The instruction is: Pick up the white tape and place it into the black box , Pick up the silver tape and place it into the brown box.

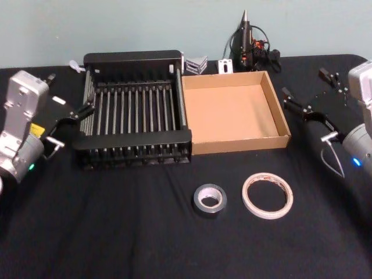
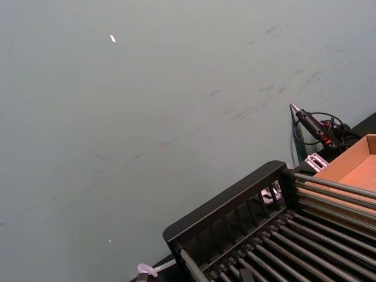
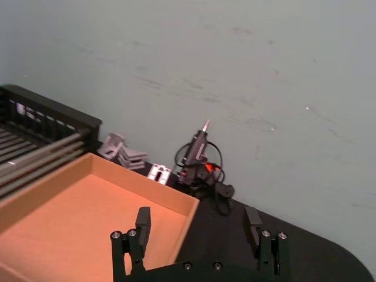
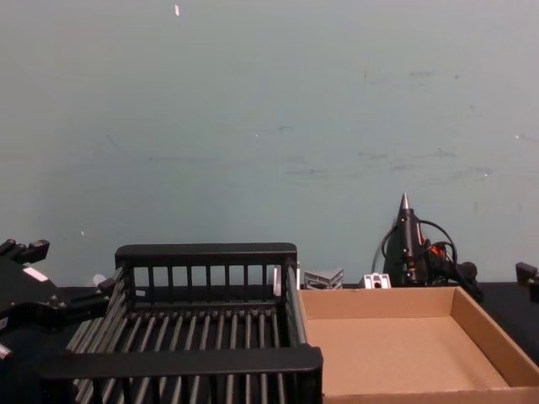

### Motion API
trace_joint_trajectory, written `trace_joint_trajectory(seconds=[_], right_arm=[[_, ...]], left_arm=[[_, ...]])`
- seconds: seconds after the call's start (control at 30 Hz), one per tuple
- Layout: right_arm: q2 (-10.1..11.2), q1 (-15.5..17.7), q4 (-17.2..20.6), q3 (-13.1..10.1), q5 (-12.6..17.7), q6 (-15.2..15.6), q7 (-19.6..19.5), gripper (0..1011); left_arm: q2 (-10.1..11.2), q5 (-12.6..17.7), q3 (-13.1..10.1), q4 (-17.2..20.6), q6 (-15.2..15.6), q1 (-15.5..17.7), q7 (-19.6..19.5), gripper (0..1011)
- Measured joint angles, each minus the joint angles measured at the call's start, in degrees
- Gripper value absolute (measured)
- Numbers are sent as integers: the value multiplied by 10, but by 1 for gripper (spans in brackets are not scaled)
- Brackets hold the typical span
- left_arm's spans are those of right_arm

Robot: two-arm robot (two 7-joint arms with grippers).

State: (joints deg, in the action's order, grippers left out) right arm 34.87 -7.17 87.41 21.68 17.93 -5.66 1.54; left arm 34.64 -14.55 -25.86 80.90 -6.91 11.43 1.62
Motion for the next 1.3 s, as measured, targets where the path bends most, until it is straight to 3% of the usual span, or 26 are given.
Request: trace_joint_trajectory(seconds=[0.43,0.63,0.97,1.3], right_arm=[[21,85,108,-40,50,57,21,1003],[34,140,164,-61,70,86,29,1002],[46,203,211,-80,83,129,35,1002],[50,231,223,-87,84,172,41,1003]], left_arm=[[0,0,0,0,0,0,0,1001],[0,0,0,0,0,0,0,1001],[0,0,0,0,0,0,0,1001],[0,0,0,0,0,0,0,1001]])
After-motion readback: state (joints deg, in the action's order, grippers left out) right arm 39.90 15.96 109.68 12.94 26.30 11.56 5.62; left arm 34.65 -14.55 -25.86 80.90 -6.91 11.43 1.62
